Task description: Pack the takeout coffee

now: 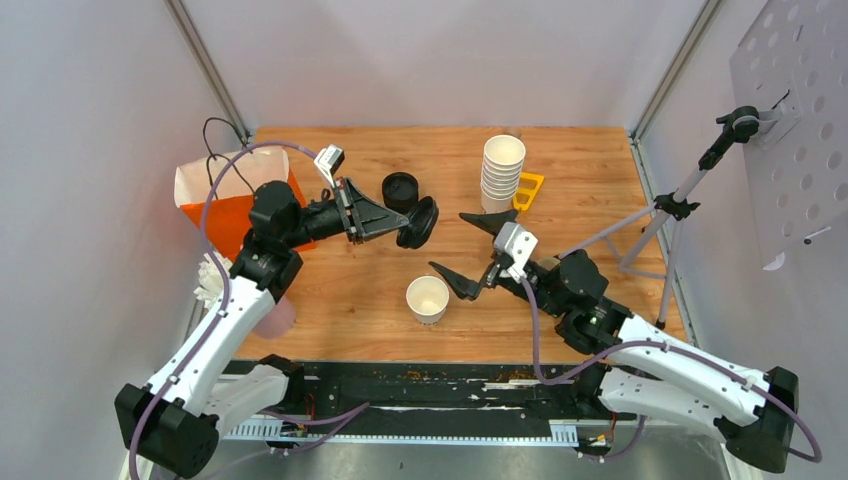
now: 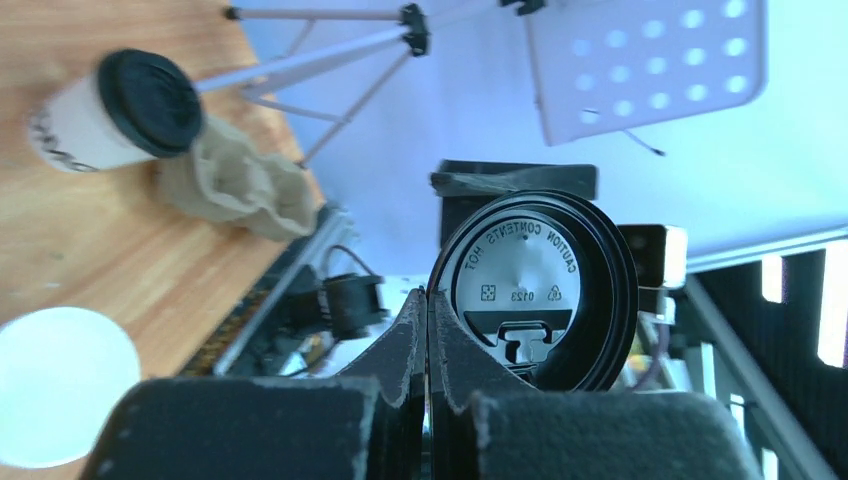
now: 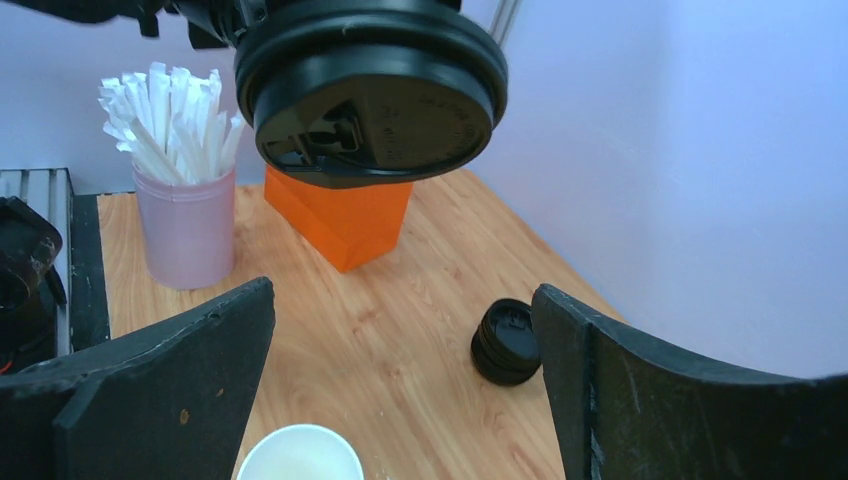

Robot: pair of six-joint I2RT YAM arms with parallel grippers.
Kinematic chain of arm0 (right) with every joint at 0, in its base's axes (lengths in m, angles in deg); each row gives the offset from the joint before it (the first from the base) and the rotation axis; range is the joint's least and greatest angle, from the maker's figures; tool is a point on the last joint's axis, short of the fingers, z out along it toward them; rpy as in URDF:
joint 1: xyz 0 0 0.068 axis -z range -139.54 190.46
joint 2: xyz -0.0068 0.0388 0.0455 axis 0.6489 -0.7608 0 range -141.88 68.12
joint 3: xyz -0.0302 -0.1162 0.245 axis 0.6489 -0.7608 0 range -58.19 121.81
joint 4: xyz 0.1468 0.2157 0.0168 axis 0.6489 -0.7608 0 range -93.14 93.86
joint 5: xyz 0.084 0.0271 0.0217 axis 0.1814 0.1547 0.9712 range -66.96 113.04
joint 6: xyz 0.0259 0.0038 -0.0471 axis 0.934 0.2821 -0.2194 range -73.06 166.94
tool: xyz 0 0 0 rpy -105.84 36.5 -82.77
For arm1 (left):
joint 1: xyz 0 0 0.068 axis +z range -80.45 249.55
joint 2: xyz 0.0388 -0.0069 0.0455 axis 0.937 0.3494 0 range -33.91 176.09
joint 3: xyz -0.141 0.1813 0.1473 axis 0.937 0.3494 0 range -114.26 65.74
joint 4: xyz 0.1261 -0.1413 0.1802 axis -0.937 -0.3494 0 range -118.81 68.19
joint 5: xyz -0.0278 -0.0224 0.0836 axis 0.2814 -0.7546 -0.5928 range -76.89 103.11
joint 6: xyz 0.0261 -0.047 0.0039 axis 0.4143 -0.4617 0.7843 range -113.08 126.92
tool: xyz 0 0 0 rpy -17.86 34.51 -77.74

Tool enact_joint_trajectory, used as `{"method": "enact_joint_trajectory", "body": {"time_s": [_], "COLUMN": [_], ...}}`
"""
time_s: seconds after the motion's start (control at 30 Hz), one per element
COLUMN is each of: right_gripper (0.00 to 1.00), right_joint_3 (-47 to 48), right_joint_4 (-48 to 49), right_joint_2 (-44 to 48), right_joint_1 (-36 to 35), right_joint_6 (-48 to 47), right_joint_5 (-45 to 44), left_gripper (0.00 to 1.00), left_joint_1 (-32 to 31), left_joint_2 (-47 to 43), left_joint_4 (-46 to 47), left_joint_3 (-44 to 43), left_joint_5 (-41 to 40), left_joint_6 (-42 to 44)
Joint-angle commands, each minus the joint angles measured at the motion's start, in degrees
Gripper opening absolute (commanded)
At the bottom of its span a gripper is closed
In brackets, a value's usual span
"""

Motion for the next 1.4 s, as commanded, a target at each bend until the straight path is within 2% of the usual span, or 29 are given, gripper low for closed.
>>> {"method": "enact_joint_trajectory", "body": {"time_s": [0.0, 0.27, 0.47, 0.8, 1.07, 1.23, 1.37], "right_gripper": [1.00, 1.00, 0.99, 1.00, 0.95, 0.98, 0.91], "right_joint_3": [3.5, 6.8, 7.5, 8.7, 8.7, 8.6, 8.5], "right_joint_4": [11.9, 16.0, 17.1, 17.0, 19.2, 19.7, 20.2], "right_joint_2": [-3.0, -6.6, -8.1, -10.1, -10.9, -10.8, -10.6], "right_joint_1": [-0.4, -0.6, -1.1, -2.3, -2.8, -2.8, -2.8], "right_joint_6": [-0.8, 0.6, 0.8, 0.1, 0.3, 0.4, -0.1], "right_joint_5": [4.7, 6.3, 6.2, 6.3, 4.4, 4.0, 3.7], "left_gripper": [0.00, 0.00, 0.00, 0.00, 0.00, 0.00, 0.00], "left_joint_1": [-2.3, -4.3, -4.9, -5.0, -5.0, -5.0, -5.0], "left_joint_2": [-1.6, -2.8, -2.9, -1.6, -1.7, -1.8, -1.9], "left_joint_4": [21.6, 22.6, 27.5, 30.5, 30.9, 31.1, 31.2], "left_joint_3": [4.7, 6.1, 8.8, 9.9, 10.6, 10.8, 10.9], "left_joint_5": [0.8, -0.5, -1.9, -2.7, -3.0, -3.0, -3.1], "left_joint_6": [-18.1, -19.9, -23.4, -24.8, -25.0, -25.1, -25.2]}}
